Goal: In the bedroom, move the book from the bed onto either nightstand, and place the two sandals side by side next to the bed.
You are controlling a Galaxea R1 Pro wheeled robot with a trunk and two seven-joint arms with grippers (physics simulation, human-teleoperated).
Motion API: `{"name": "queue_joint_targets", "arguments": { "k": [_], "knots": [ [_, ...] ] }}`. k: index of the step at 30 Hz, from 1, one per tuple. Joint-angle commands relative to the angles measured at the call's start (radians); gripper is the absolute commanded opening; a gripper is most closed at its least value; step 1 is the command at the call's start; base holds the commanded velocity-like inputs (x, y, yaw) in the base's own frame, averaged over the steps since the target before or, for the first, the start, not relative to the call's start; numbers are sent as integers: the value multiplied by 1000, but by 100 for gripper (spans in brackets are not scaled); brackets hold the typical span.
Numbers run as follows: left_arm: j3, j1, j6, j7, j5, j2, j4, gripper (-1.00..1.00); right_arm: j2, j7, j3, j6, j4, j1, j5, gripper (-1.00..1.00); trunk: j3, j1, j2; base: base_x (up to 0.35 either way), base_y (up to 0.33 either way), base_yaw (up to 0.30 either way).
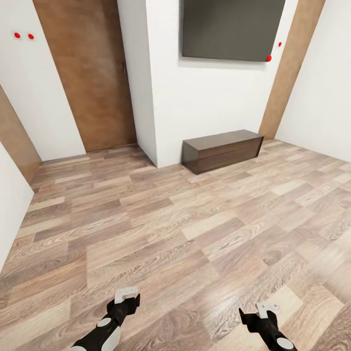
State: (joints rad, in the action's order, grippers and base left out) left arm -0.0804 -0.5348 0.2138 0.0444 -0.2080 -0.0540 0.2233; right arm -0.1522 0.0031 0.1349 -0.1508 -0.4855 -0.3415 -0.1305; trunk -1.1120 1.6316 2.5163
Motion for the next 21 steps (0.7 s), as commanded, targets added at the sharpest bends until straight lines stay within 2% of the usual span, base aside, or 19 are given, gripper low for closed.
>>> {"name": "queue_joint_targets", "arguments": {
  "k": [1, 8, 21],
  "knots": [
    [-9, -1, 4, 5, -8, 0, -1, 100, -1, 1, 6, -4, 1, -1, -11, 100, -1, 0, 0, 332, 38, 0],
    [-9, -1, 3, 5, -8, 0, -1, 100, -1, 1, 6, -4, -1, -1, -11, 100, -1, 0, 0, 332, 13, -66],
    [-9, -1, 3, 5, -8, -1, -1, 100, -1, 3, 6, -4, -2, -1, -11, 100, -1, 0, 0, 332, 47, -255]
  ]
}}
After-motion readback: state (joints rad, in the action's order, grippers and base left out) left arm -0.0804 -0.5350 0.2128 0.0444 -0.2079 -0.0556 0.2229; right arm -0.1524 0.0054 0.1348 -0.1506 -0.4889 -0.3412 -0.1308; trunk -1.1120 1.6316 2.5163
